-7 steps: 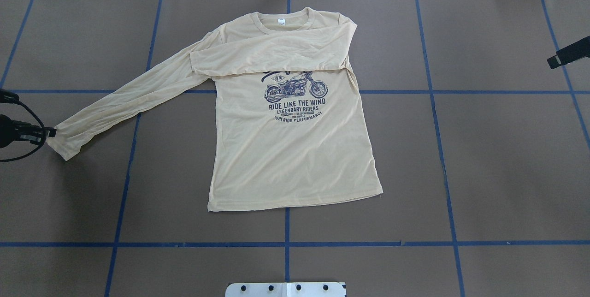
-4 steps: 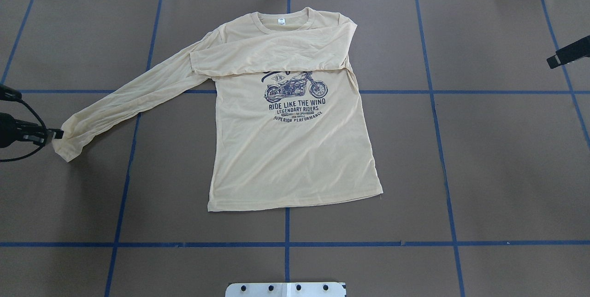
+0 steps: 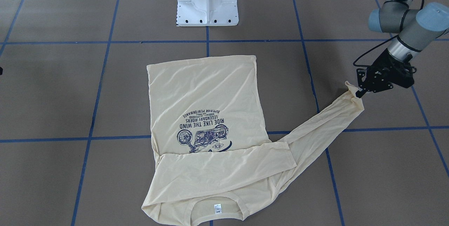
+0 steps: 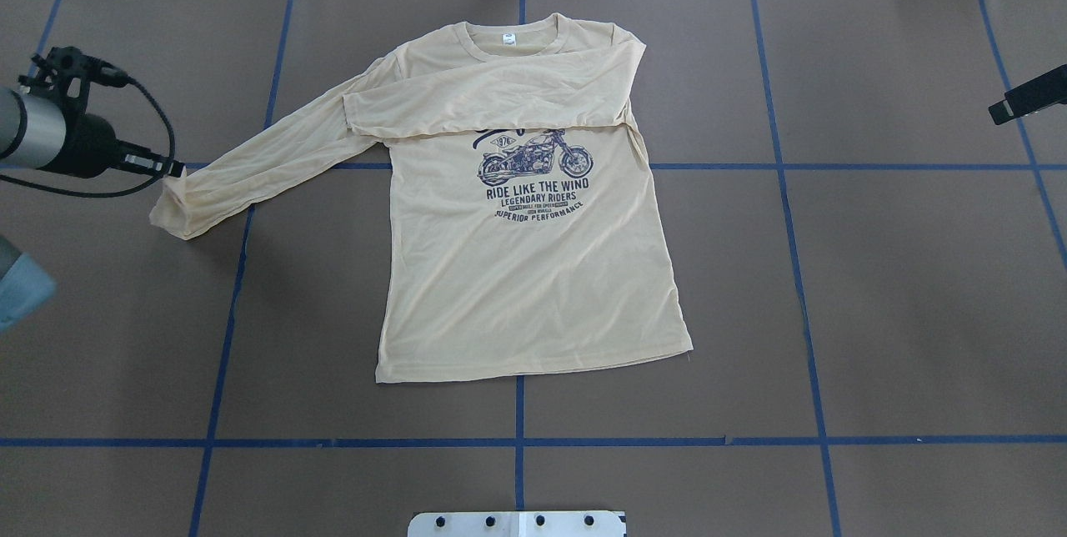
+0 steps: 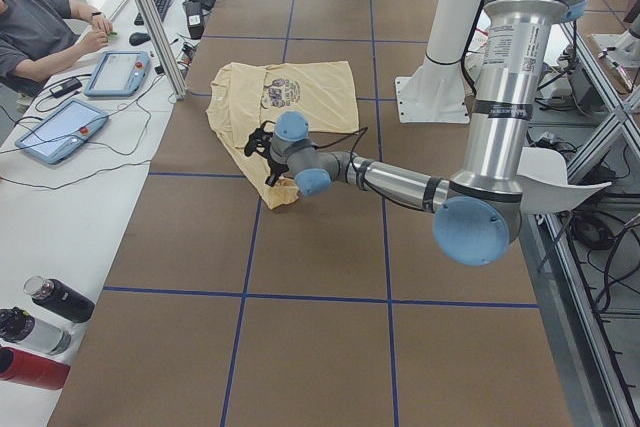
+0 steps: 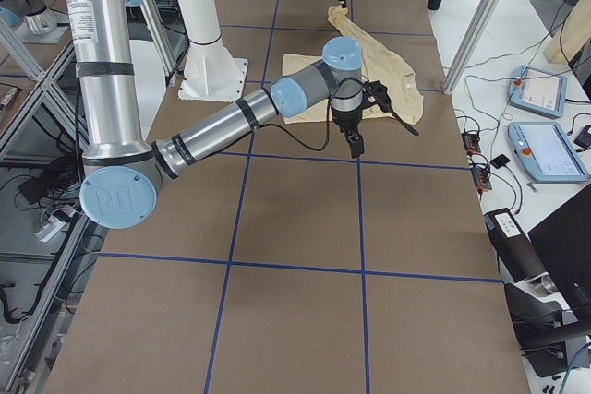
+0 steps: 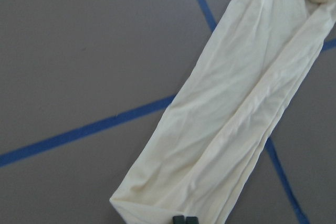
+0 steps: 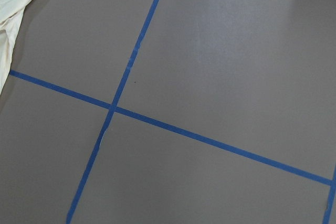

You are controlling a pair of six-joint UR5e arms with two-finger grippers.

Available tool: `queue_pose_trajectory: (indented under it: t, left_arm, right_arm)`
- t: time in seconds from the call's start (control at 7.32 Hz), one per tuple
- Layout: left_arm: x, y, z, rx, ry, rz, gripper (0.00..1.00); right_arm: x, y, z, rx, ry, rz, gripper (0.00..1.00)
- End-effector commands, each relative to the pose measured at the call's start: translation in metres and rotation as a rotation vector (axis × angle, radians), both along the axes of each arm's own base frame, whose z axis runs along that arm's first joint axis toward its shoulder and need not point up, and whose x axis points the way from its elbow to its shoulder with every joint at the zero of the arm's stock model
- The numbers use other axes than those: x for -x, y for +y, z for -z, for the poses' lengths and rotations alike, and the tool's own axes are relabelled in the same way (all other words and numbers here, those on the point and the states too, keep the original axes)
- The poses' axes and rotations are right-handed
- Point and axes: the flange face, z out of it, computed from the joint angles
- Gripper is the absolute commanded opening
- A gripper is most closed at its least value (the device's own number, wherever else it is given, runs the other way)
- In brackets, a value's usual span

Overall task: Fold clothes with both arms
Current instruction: 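Fold the held sleeve with the left gripper across the shirt toward the collar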

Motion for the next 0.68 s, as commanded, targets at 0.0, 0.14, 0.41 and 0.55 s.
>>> queue_pose_trajectory:
  t: [0.0, 0.14, 0.41, 0.55]
  left_arm:
    - [-0.040, -0.059, 0.133, 0.043, -0.023, 0.009, 0.00]
    - [-0.050, -0.070, 0.181, 0.075, -0.016, 0.021, 0.00]
    - [-0.072, -0.094, 0.260, 0.120, 0.033, 0.058, 0.00]
    - [-0.097, -0.122, 0.303, 0.168, 0.053, 0.085, 0.00]
  right_arm:
    - [0.000, 0.001, -0.001, 0.002, 0.001, 0.000, 1.00]
    - [0.000, 0.000, -0.003, 0.007, 0.002, -0.001, 1.00]
    - [0.001, -0.002, -0.004, 0.009, 0.003, 0.000, 1.00]
    - [0.001, -0.003, -0.005, 0.012, 0.004, 0.000, 1.00]
